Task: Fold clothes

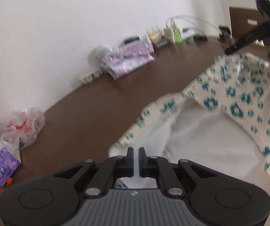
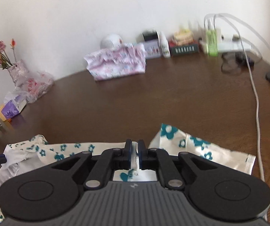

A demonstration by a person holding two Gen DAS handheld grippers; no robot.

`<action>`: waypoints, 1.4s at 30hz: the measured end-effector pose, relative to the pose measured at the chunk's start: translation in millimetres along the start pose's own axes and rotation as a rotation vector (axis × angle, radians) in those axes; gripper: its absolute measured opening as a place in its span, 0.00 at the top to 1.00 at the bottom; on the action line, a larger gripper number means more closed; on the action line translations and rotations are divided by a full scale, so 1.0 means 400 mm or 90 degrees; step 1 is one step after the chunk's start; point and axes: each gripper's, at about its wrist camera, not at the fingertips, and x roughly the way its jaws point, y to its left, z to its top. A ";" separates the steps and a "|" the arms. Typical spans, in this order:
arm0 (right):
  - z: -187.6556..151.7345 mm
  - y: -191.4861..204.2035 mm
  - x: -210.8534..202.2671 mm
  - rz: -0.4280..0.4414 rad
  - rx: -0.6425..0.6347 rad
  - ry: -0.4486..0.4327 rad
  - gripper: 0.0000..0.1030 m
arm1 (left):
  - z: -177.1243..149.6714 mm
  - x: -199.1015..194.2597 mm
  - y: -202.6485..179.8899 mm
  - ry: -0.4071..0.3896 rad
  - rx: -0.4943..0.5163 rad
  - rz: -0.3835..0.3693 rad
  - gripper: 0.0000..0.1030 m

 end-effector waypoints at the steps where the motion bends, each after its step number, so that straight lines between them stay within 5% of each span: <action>1: 0.004 0.022 -0.022 0.002 -0.024 -0.017 0.93 | 0.020 -0.004 0.025 -0.012 -0.006 0.010 0.87; 4: 0.032 0.122 -0.074 0.044 -0.133 -0.032 0.89 | 0.061 0.029 0.092 -0.001 -0.032 0.003 0.67; 9: 0.059 0.359 -0.098 0.136 -0.386 -0.047 0.79 | 0.018 0.115 0.105 0.048 -0.087 -0.079 0.65; 13: 0.067 0.503 0.059 0.212 -0.485 0.031 0.79 | -0.029 0.133 0.113 0.045 -0.176 -0.133 0.62; 15: 0.049 0.531 0.155 0.258 -0.480 0.071 0.79 | -0.045 0.138 0.125 0.045 -0.233 -0.134 0.63; 17: 0.032 0.551 0.236 0.290 -0.458 0.117 0.79 | -0.051 0.130 0.130 0.037 -0.252 -0.117 0.90; 20: 0.010 0.578 0.282 0.301 -0.448 0.112 0.79 | -0.054 0.112 0.128 0.018 -0.250 -0.102 0.98; 26: -0.020 0.572 0.294 0.317 -0.435 0.096 0.77 | -0.016 0.073 0.106 -0.047 -0.239 -0.074 1.00; 30: -0.031 0.572 0.299 0.281 -0.450 0.081 0.75 | 0.023 0.048 0.083 -0.088 -0.219 -0.073 1.00; 32: -0.029 0.569 0.299 0.269 -0.443 0.072 0.93 | 0.034 0.034 0.070 -0.101 -0.202 -0.062 1.00; 38: 0.036 0.516 0.238 0.294 -0.329 0.004 0.96 | 0.033 -0.020 0.061 -0.101 -0.213 0.054 0.92; 40: 0.057 0.502 0.213 0.309 -0.309 -0.008 0.96 | 0.048 -0.071 0.052 -0.118 -0.243 0.042 0.91; 42: 0.070 0.495 0.198 0.323 -0.304 -0.013 0.96 | 0.070 -0.096 0.029 -0.130 -0.252 -0.023 0.82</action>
